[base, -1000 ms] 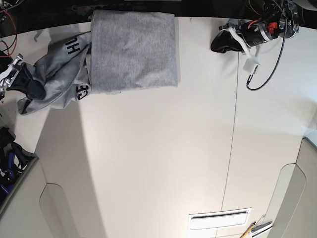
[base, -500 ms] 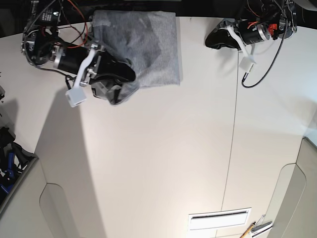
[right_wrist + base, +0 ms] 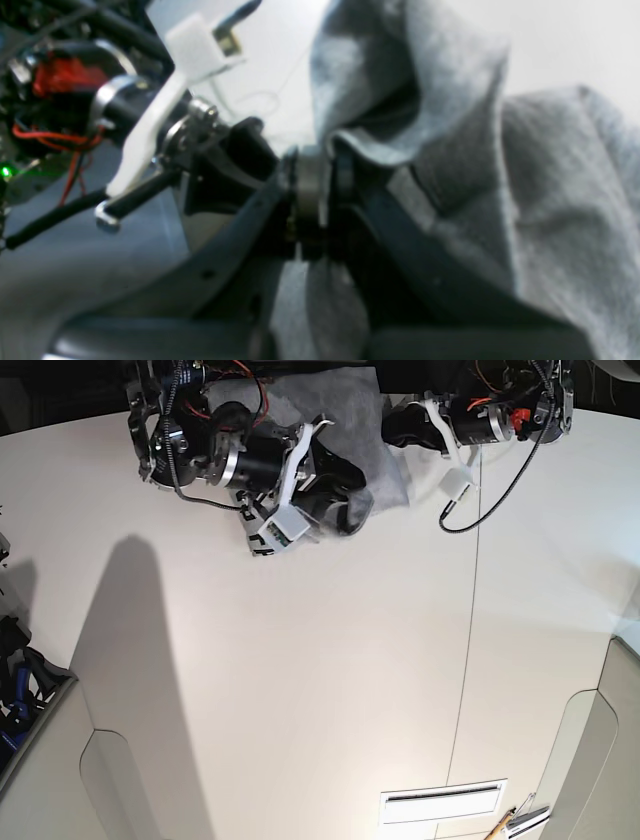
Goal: Fold the T-shirt properly
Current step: 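Grasp the folded shirt's loose end with the right gripper, then fold the held end over the bundle with the right gripper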
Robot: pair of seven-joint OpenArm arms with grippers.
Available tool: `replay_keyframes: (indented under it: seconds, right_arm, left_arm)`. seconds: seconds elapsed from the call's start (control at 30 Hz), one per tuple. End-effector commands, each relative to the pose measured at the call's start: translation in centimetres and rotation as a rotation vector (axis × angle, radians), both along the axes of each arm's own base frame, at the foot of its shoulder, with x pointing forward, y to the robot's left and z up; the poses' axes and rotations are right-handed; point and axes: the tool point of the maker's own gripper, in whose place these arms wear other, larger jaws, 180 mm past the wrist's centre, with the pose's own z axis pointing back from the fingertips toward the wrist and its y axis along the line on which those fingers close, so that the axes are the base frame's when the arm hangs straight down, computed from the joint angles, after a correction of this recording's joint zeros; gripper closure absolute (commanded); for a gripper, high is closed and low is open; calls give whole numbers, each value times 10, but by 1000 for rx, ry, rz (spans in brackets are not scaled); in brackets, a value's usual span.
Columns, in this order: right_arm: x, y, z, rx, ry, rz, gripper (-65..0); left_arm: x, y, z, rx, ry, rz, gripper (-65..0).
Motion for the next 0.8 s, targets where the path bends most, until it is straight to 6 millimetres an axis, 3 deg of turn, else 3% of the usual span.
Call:
replay_keyframes:
  seconds: [0.0, 0.4, 0.5, 0.67, 0.77]
  right_arm:
    - [4, 6, 13, 44, -34, 1, 0]
    - [-10, 23, 16, 60, -30, 63, 0]
    - [-12, 26, 24, 114, -14, 64, 0]
    - [-15, 36, 50, 274, 31, 64, -158]
    - [-17, 41, 63, 348, 53, 70, -200]
  left_arm:
    - [3, -2, 4, -10, -13, -4, -54]
    - [8, -1, 5, -8, -25, -4, -54]
    - [8, -1, 5, -8, -25, -4, -54]
    - [8, -1, 5, -8, -25, -4, -54]
    - [8, -1, 5, -8, -25, -4, -54]
